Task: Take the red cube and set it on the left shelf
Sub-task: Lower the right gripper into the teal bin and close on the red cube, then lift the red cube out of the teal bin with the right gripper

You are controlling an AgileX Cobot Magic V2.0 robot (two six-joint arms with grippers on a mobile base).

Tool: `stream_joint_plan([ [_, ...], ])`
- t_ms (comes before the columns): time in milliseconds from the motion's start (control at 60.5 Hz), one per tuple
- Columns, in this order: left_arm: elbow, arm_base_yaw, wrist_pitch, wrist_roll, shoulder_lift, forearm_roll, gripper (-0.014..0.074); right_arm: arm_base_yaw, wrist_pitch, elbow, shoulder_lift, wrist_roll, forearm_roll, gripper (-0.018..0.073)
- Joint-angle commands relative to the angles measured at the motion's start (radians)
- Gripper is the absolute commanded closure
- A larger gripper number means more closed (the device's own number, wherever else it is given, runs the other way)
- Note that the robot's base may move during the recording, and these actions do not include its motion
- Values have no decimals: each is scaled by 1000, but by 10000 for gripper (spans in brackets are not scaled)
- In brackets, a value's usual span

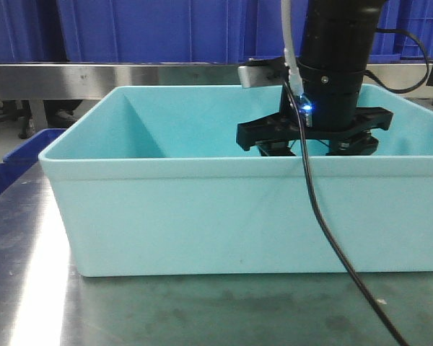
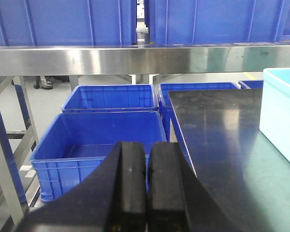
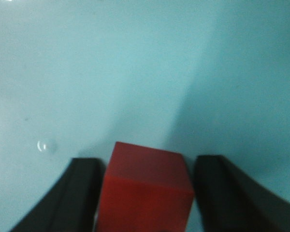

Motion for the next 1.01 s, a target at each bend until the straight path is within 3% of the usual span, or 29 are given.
stream_joint_plan([
  [0, 23, -4, -88, -1, -15, -4, 495, 0, -24, -32, -52, -2, -9, 221],
  [165, 23, -4, -88, -1, -15, -4, 495, 0, -17, -32, -59, -2, 7, 337],
  [644, 23, -4, -88, -1, -15, -4, 495, 18, -29, -9, -413, -44, 28, 337],
  [991, 23, -4, -88, -1, -15, -4, 495, 30, -171, 285, -848, -56, 28, 337],
])
